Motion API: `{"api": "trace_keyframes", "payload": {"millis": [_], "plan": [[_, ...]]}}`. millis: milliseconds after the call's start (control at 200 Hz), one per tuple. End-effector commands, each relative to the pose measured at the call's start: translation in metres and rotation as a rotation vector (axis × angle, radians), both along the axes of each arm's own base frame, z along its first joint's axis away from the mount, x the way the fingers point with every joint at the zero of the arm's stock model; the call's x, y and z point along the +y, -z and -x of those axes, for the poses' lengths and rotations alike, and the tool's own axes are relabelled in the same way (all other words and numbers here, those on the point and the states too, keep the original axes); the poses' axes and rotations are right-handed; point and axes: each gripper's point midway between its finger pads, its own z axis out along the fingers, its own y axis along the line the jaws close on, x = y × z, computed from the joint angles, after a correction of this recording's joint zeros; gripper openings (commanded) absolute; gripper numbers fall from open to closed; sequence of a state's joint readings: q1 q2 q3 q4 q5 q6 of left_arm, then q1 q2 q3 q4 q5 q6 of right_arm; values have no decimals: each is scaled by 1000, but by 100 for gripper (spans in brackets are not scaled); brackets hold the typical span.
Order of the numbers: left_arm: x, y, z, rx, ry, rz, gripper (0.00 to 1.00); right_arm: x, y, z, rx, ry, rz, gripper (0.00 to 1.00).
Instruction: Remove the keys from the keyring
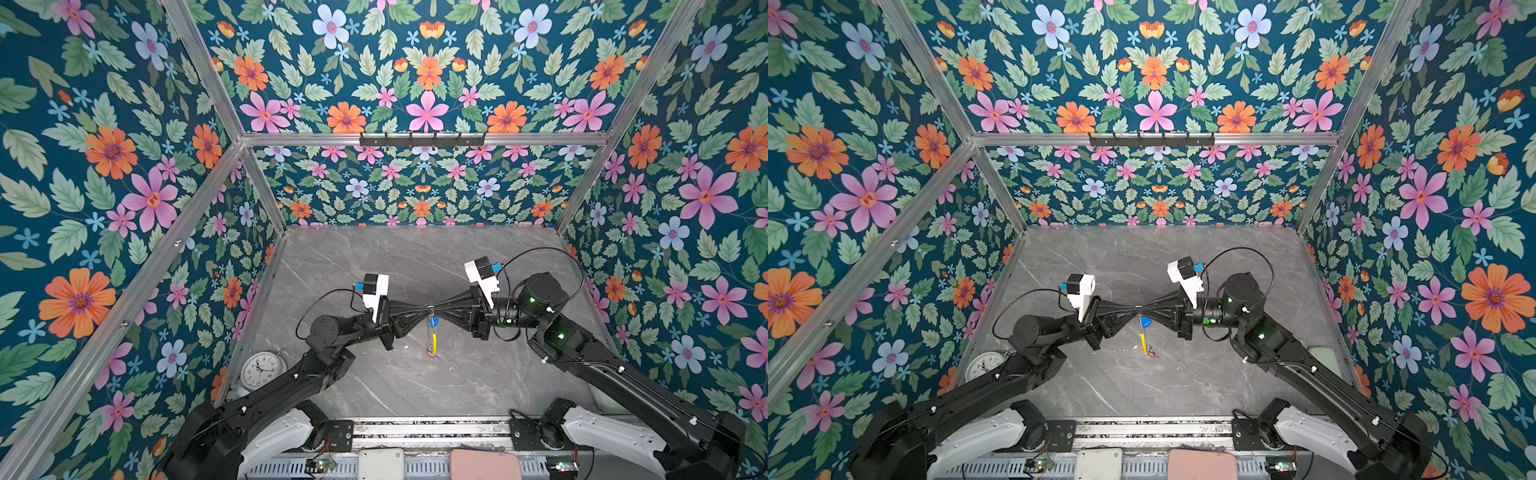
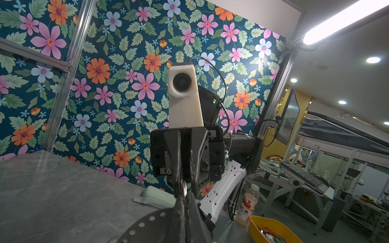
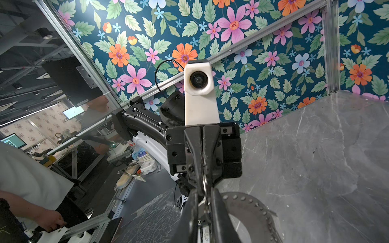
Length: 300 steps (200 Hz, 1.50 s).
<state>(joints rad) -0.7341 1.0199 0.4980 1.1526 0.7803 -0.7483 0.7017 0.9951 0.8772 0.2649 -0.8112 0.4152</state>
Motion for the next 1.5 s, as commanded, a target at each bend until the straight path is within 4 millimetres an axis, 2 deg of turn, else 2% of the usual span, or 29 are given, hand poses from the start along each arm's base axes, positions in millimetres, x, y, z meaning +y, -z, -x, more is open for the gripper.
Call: {"api": "trace_keyframes", "payload": {"millis": [0,125,305,395,450,710,880,1040,1495], "plan": [[3,-9,3,-44,-10,35,0,0,-7,2,-25,-8,-24,11],[3,-9,2,-40,-8,36,0,1,-4,1,-18,-9,-19,0],[2,-9,2,-31,3,36,0,1,-1,0,-11,-5,-11,0],[2,-8,4,-18,14,25,20,-1,2,1,-17,-1,16,0],[1,-4,5,-7,18,10,27,-2,5,2,-24,1,40,0],[-4,8,8,42,53,-99,34,-11,17,2,-34,-20,149,0],[-12,18,6,77,75,-214,34,-11,21,7,-42,-58,212,0],[-16,24,6,101,86,-289,29,-12,22,8,-48,-69,241,0],[-19,23,7,109,113,-324,13,-10,22,5,-51,-71,270,0]]}}
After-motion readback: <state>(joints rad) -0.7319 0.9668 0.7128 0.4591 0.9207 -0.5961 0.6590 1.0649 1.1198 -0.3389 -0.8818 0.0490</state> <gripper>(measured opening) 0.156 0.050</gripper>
